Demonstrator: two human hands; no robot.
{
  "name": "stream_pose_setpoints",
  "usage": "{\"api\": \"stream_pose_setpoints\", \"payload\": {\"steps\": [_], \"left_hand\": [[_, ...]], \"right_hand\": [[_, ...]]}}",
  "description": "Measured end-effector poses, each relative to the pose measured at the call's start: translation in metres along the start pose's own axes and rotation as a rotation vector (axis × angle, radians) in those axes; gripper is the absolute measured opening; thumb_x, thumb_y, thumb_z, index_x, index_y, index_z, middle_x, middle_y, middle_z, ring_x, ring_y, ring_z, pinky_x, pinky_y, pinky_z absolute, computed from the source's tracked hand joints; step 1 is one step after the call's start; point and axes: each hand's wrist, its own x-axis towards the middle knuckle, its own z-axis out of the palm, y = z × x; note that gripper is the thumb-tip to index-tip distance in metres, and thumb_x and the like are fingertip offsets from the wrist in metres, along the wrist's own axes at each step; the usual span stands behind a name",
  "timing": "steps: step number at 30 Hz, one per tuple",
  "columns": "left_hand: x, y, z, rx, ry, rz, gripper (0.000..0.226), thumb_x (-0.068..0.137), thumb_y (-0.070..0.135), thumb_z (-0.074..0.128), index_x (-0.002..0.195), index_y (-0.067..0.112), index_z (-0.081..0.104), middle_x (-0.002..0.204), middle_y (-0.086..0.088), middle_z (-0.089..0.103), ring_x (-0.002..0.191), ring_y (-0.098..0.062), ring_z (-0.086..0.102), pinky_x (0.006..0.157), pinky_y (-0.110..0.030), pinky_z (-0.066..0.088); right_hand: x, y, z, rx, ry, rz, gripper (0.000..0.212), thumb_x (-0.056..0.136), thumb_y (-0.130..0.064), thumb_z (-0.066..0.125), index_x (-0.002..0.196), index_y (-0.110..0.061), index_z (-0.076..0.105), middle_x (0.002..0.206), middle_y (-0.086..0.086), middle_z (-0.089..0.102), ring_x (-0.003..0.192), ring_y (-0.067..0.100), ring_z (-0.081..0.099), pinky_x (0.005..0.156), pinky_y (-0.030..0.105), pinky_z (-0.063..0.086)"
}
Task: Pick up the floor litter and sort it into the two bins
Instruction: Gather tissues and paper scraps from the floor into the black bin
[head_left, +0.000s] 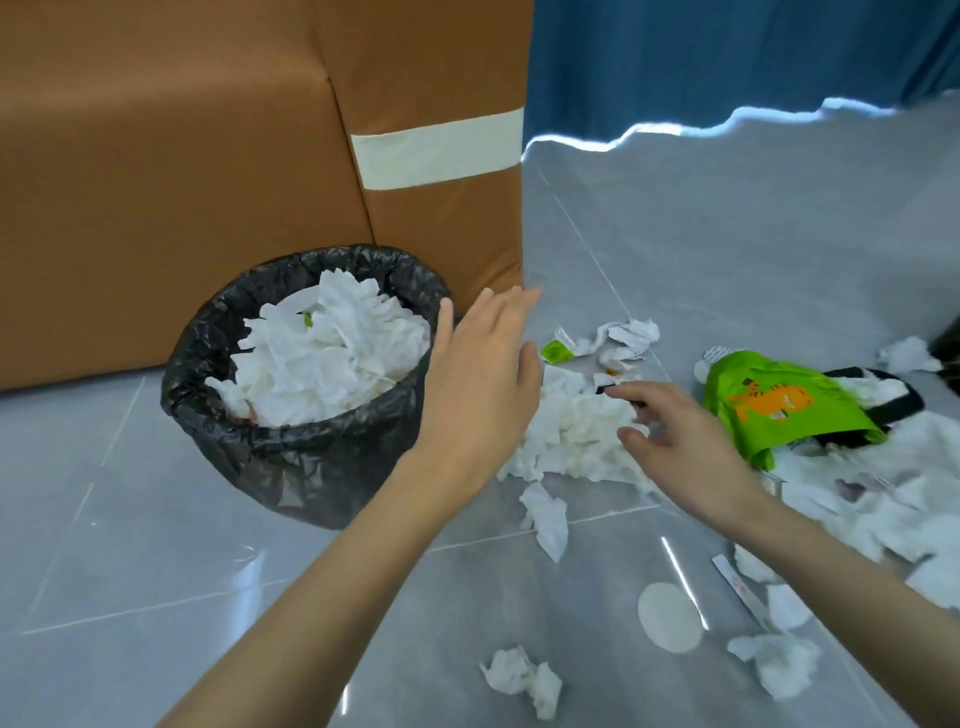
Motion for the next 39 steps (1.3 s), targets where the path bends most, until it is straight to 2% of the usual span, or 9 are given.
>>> {"api": "stream_pose_setpoints", "payload": {"steps": [4, 9, 14, 17, 20, 27, 32, 36, 39], "left_hand": [[-0.021, 0.013, 0.047, -0.120, -0.190, 0.039, 0.046, 0.095, 0.014, 0.045, 0.140, 0.022, 0.038, 0.144, 0.004, 0.040, 0.134, -0.017, 0.035, 0.110, -0.030, 0.029], [-0.066, 0.004, 0.107, -0.146, -0.459, -0.101, 0.048, 0.093, 0.016, 0.049, 0.140, 0.021, 0.040, 0.146, 0.000, 0.037, 0.135, -0.020, 0.034, 0.111, -0.030, 0.028], [-0.104, -0.005, 0.139, 0.033, -0.594, -0.185, 0.053, 0.092, 0.019, 0.050, 0.142, 0.023, 0.035, 0.152, -0.006, 0.026, 0.140, -0.026, 0.024, 0.114, -0.034, 0.024], [-0.120, -0.008, 0.144, 0.002, -0.582, -0.231, 0.051, 0.089, 0.008, 0.052, 0.138, 0.018, 0.044, 0.146, -0.009, 0.034, 0.134, -0.029, 0.031, 0.107, -0.035, 0.031], [-0.127, -0.011, 0.147, -0.033, -0.525, -0.239, 0.046, 0.085, 0.000, 0.054, 0.129, 0.012, 0.054, 0.131, -0.013, 0.047, 0.119, -0.034, 0.043, 0.098, -0.040, 0.041], [-0.132, -0.018, 0.139, -0.241, -0.525, -0.273, 0.042, 0.090, 0.005, 0.054, 0.130, 0.018, 0.052, 0.117, -0.004, 0.054, 0.108, -0.021, 0.053, 0.089, -0.020, 0.038], [-0.134, -0.017, 0.112, -0.283, -0.577, -0.228, 0.034, 0.095, 0.007, 0.048, 0.121, 0.026, 0.058, 0.090, 0.013, 0.041, 0.082, -0.003, 0.049, 0.073, 0.000, 0.033], [-0.151, -0.019, 0.093, -0.202, -0.649, -0.179, 0.035, 0.092, 0.030, 0.055, 0.126, 0.037, 0.051, 0.096, 0.010, 0.030, 0.096, -0.004, 0.032, 0.086, -0.003, 0.031], [-0.169, -0.022, 0.086, -0.185, -0.833, -0.211, 0.067, 0.069, 0.053, 0.073, 0.127, 0.048, 0.040, 0.108, 0.010, 0.020, 0.105, -0.003, 0.020, 0.094, -0.013, 0.027]], "right_hand": [[-0.026, 0.030, -0.009, 0.006, -0.012, 0.145, 0.036, 0.087, -0.004, 0.055, 0.120, -0.020, 0.060, 0.116, -0.002, 0.056, 0.097, 0.014, 0.058, 0.085, 0.019, 0.042], [-0.061, 0.068, -0.005, -0.073, -0.164, 0.239, 0.035, 0.085, -0.005, 0.059, 0.117, -0.018, 0.061, 0.117, 0.000, 0.055, 0.086, 0.011, 0.052, 0.070, 0.001, 0.034], [-0.088, 0.095, -0.002, -0.175, -0.306, 0.248, 0.037, 0.084, -0.011, 0.064, 0.120, -0.017, 0.060, 0.116, -0.003, 0.051, 0.097, 0.005, 0.045, 0.083, 0.007, 0.028], [-0.096, 0.105, 0.009, -0.238, -0.368, 0.226, 0.046, 0.079, -0.018, 0.068, 0.124, -0.019, 0.057, 0.124, 0.000, 0.055, 0.116, 0.015, 0.050, 0.096, 0.016, 0.032], [-0.102, 0.108, 0.020, -0.418, -0.387, 0.197, 0.057, 0.078, -0.031, 0.066, 0.131, -0.031, 0.047, 0.132, -0.007, 0.046, 0.122, 0.019, 0.043, 0.105, 0.029, 0.030], [-0.099, 0.102, 0.028, -0.528, -0.440, 0.213, 0.049, 0.078, -0.035, 0.068, 0.122, -0.030, 0.047, 0.126, -0.002, 0.041, 0.120, 0.022, 0.033, 0.101, 0.033, 0.023], [-0.100, 0.101, 0.027, -0.487, -0.420, 0.254, 0.041, 0.079, -0.035, 0.068, 0.114, -0.023, 0.049, 0.120, 0.001, 0.042, 0.117, 0.023, 0.036, 0.098, 0.031, 0.026], [-0.100, 0.090, 0.031, -0.384, -0.343, 0.284, 0.027, 0.091, -0.024, 0.052, 0.115, -0.012, 0.048, 0.116, 0.009, 0.059, 0.111, 0.028, 0.052, 0.088, 0.032, 0.037], [-0.099, 0.078, 0.023, -0.181, -0.251, 0.368, 0.029, 0.092, -0.019, 0.053, 0.119, -0.010, 0.049, 0.110, 0.012, 0.061, 0.104, 0.029, 0.055, 0.081, 0.030, 0.039]]}}
